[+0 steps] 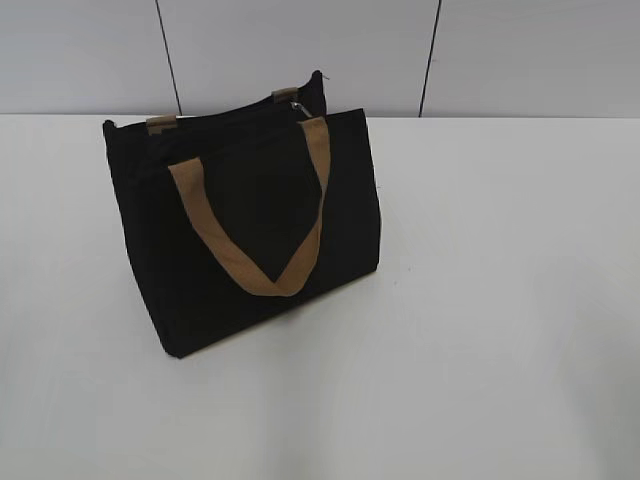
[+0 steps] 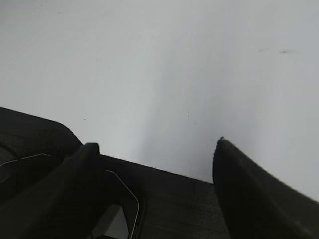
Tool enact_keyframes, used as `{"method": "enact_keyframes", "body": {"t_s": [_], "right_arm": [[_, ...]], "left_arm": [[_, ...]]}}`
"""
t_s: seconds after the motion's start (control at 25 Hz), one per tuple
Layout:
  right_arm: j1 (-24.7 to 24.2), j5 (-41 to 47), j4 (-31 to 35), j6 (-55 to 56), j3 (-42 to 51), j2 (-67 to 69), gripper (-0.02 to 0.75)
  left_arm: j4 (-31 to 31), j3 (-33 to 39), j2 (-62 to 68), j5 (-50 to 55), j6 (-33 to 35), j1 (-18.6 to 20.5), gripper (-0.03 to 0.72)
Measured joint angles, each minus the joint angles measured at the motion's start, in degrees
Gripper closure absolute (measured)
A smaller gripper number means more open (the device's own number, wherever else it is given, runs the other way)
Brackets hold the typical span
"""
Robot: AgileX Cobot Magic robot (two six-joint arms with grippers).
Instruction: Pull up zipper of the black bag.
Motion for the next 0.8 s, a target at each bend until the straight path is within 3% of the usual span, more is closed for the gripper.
{"method": "enact_keyframes", "body": {"t_s": [0.64, 0.8], "right_arm": [[0.0, 2.8, 0.0, 0.6, 2.9, -26.9, 0.204], [0.0, 3.0, 0.0, 0.6, 3.0, -30.3, 0.204]], "left_arm": [[-0.4, 2.3, -26.6, 1.3, 3.1, 0.0, 0.136], [-0.4, 2.8, -28.0, 1.7, 3.2, 0.0, 0.136]]}}
